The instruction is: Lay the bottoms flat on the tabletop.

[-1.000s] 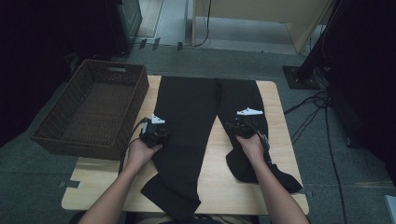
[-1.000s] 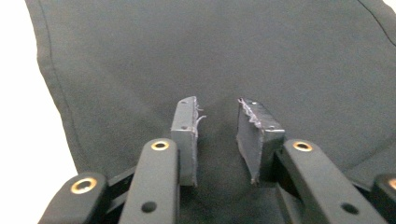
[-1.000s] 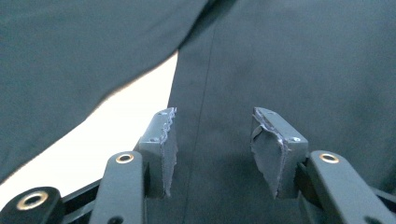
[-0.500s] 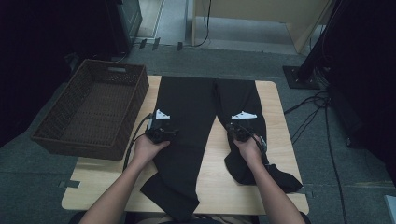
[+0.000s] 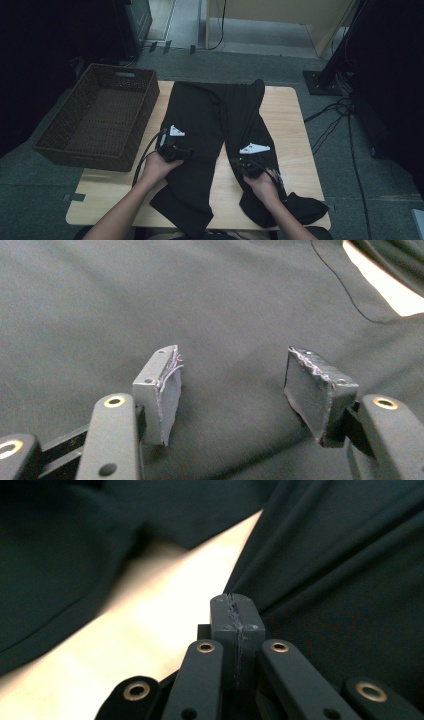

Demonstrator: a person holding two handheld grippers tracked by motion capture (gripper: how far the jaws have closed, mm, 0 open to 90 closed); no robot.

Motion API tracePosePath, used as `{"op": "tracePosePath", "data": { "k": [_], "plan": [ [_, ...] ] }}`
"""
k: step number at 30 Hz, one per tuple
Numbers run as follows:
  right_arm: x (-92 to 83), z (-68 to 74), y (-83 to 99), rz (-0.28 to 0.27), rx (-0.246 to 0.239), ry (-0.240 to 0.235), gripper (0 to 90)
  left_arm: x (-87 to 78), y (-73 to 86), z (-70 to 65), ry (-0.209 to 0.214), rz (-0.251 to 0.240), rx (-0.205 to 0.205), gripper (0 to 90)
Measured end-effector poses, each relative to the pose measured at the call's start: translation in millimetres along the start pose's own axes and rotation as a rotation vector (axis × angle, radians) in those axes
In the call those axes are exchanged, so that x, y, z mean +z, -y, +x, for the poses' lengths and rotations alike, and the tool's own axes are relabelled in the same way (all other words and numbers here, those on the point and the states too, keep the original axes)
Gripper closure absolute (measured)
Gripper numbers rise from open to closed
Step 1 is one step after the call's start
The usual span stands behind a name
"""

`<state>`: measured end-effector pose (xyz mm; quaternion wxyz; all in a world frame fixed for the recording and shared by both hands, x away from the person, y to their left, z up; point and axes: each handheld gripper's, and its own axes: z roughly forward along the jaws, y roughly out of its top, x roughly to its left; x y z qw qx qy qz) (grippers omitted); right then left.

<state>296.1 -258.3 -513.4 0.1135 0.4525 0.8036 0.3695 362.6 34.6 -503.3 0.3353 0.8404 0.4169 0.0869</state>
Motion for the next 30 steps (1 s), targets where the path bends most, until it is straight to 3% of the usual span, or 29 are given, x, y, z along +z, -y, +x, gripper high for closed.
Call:
{"op": "tracePosePath", "data": {
  "k": [2,3,4,5,6,9,10,14,15,19,22,25,27,30],
  "plan": [
    [-4.9,13.2,7.3,0.013,-0.012,-0.039,90.0,-6.3,3.8,-3.9,0.015,0.031,0.003,43.0],
    [-7.9,20.9,10.9,0.028,-0.02,-0.062,90.0,-9.1,4.7,-5.0,0.003,0.039,0.018,46.1],
    [-10.3,27.3,13.5,0.035,-0.047,-0.065,90.0,-12.0,4.6,-3.5,-0.025,0.027,0.045,44.4],
    [-12.0,31.4,15.6,0.037,-0.069,-0.051,90.0,-15.8,2.9,1.6,-0.072,-0.009,0.045,41.7],
    [-12.7,31.5,16.7,0.033,-0.065,-0.052,89.8,-18.2,0.9,7.2,-0.09,-0.022,0.029,40.0],
    [-12.2,23.4,15.1,0.032,-0.018,-0.064,89.3,-20.5,-4.5,33.9,-0.113,-0.073,-0.115,37.1],
    [-11.9,20.2,14.4,0.031,-0.01,-0.068,89.2,-18.7,-4.3,37.9,-0.122,-0.069,-0.122,37.0],
    [-11.5,16.9,13.7,0.025,-0.005,-0.067,88.0,-7.2,-2.7,45.4,-0.16,-0.016,-0.108,34.5],
    [-11.5,16.5,13.5,0.025,-0.003,-0.064,87.9,-5.5,-1.9,45.4,-0.154,-0.021,-0.103,34.5],
    [-10.8,15.1,12.7,0.023,0.002,-0.066,86.8,-2.8,-0.6,38.6,-0.205,-0.007,-0.032,34.0],
    [-10.1,14.6,12.5,0.017,0.01,-0.065,86.1,-2.4,2.6,36.9,-0.214,-0.039,-0.038,36.6],
    [-9.9,14.5,12.5,0.01,0.011,-0.064,83.5,-3.5,4.9,35.8,-0.216,-0.061,-0.036,50.6],
    [-10.7,13.3,11.1,0.004,0.016,-0.072,79.7,-3.8,4.8,32.0,-0.195,-0.059,-0.01,66.3],
    [-14.6,7.8,4.9,-0.048,0.031,-0.074,72.4,-3.1,3.7,24.2,-0.192,-0.041,0.037,88.6]
  ]
}}
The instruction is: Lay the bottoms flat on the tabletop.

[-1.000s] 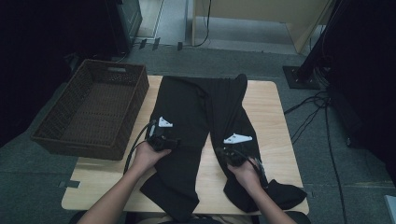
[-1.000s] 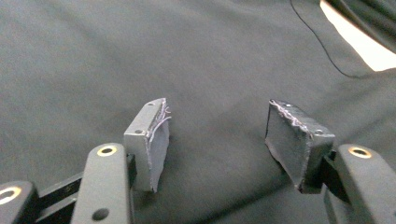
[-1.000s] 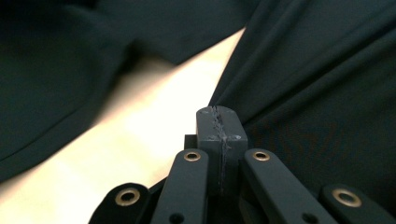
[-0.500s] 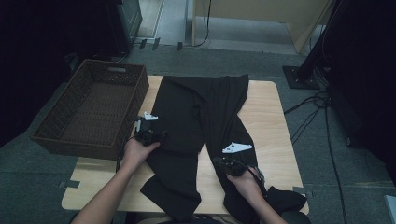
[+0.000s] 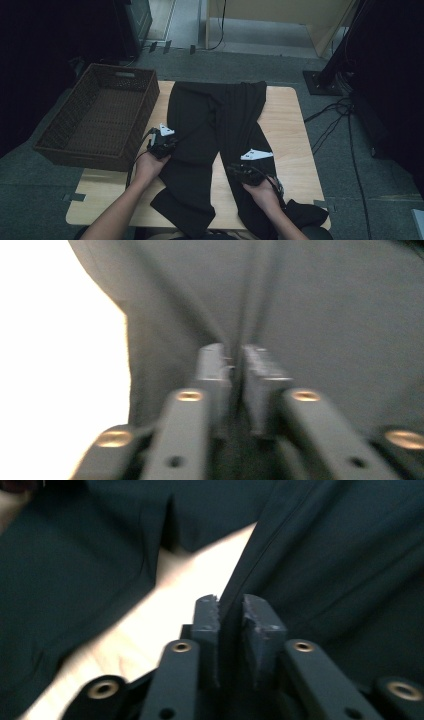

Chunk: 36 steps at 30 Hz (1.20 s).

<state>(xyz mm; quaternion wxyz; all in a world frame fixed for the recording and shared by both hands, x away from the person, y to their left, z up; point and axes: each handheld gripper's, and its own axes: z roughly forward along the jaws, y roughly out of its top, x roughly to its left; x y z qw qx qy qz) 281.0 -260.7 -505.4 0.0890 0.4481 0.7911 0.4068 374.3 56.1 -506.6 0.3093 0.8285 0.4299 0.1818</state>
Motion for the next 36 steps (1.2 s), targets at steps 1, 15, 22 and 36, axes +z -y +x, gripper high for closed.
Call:
{"op": "tracePosePath", "data": {
  "k": [1,15,22,36],
  "plan": [
    [-1.4,-1.5,-2.6,-0.02,0.01,0.004,70.9,-0.5,0.3,-2.0,0.0,0.001,0.018,89.5],
    [6.9,-116.5,-50.6,-0.152,0.106,0.319,45.2,-16.4,14.1,7.3,0.09,0.032,-0.031,90.0],
    [31.2,-139.1,-54.2,-0.066,0.143,0.391,42.7,-15.4,14.6,14.3,0.138,0.03,-0.101,89.9],
    [19.4,-115.8,-41.4,-0.009,0.104,0.358,89.5,-26.1,21.0,12.4,0.184,0.074,-0.124,90.0]
  ]
}}
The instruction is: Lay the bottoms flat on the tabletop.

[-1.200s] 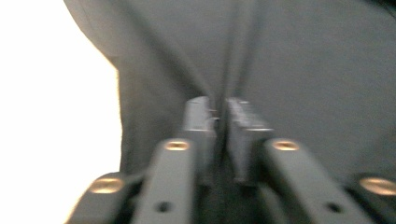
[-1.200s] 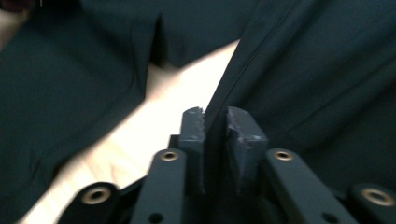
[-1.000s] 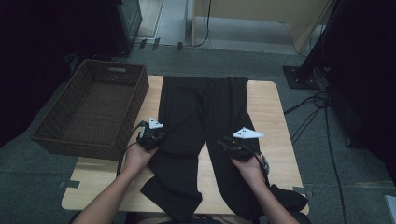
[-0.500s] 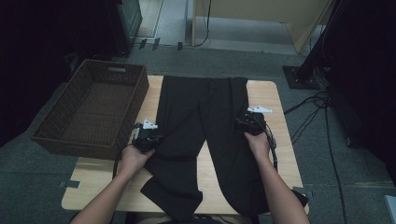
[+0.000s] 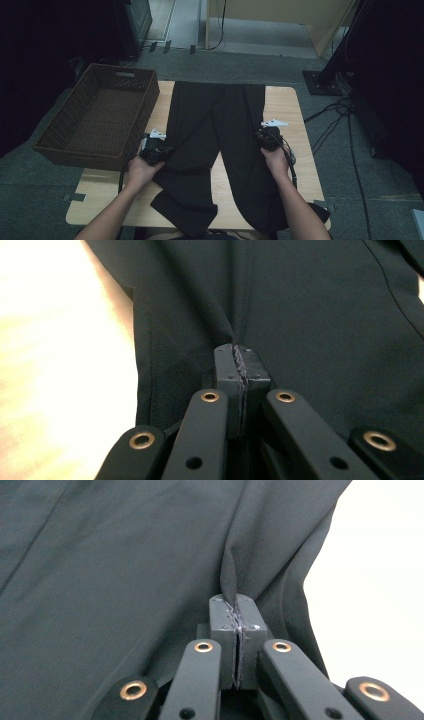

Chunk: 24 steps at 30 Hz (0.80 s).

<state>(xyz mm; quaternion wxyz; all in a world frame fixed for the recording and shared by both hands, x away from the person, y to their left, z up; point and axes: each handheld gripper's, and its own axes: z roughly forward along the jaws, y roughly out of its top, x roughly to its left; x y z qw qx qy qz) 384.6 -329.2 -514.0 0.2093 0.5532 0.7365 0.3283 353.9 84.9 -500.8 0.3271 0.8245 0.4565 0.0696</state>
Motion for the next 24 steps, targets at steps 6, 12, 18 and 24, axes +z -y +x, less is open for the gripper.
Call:
{"op": "tracePosePath", "data": {
  "k": [6,12,18,24],
  "plan": [
    [-34.6,19.5,28.4,0.066,-0.003,-0.094,89.4,-21.8,21.5,-19.1,0.07,0.056,0.041,90.0],
    [-70.2,46.6,58.5,0.12,-0.011,-0.201,89.0,-43.4,52.8,-42.0,0.157,0.111,0.057,89.9],
    [-84.6,62.7,73.4,0.171,-0.043,-0.304,87.8,-54.9,59.3,-46.0,0.221,0.101,0.035,85.1],
    [-82.3,48.9,55.4,-0.008,-0.042,-0.239,59.8,-56.9,24.6,-34.5,0.118,-0.051,0.031,62.4]
  ]
}}
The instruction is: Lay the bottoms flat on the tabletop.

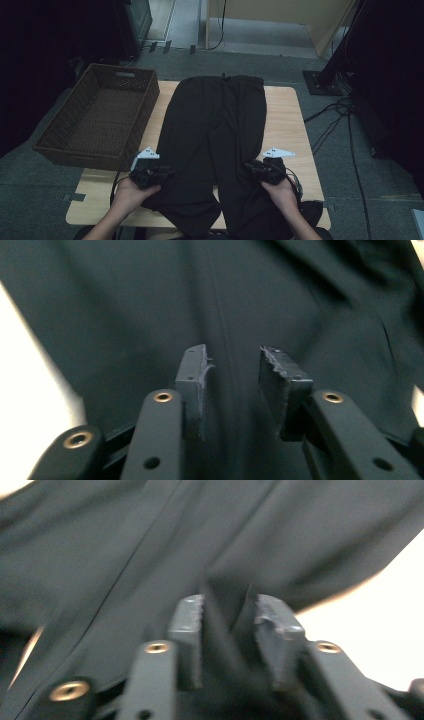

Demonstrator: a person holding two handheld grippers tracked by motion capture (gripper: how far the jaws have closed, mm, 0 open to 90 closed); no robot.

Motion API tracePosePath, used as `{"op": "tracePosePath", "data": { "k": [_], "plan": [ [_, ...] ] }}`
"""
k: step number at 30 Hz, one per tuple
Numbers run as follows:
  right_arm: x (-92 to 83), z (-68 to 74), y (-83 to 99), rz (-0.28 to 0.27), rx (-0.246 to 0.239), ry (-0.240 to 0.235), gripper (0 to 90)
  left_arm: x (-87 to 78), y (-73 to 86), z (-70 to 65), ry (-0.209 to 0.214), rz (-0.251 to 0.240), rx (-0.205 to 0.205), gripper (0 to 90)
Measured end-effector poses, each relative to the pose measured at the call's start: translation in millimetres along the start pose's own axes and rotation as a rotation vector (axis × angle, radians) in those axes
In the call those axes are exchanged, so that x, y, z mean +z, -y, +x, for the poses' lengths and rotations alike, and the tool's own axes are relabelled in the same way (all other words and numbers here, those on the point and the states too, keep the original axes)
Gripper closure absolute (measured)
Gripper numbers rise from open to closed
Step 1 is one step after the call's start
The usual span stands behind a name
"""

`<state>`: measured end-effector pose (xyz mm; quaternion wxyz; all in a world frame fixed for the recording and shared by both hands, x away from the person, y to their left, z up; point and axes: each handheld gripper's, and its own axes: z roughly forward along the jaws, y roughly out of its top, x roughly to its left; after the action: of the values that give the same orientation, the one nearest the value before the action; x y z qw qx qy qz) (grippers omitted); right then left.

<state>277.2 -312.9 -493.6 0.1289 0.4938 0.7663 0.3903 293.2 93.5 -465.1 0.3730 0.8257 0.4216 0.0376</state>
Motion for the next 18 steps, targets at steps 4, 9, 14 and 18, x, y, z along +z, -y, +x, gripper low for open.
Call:
{"op": "tracePosePath", "data": {
  "k": [4,9,14,18],
  "plan": [
    [11.7,-16.9,-22.2,-0.057,-0.012,0.051,57.1,16.3,-24.2,17.2,-0.072,-0.047,0.015,54.9],
    [31.7,-37.6,-38.2,-0.089,0.026,0.101,52.4,42.1,-42.6,37.4,-0.155,-0.04,0.018,47.9],
    [48.7,-54.6,-52.1,-0.086,0.044,0.144,49.7,63.1,-58.0,51.6,-0.203,-0.027,0.031,41.2],
    [58.7,-61.3,-59.7,-0.086,0.051,0.17,47.6,72.1,-63.3,56.7,-0.242,-0.04,0.033,39.2]
  ]
}}
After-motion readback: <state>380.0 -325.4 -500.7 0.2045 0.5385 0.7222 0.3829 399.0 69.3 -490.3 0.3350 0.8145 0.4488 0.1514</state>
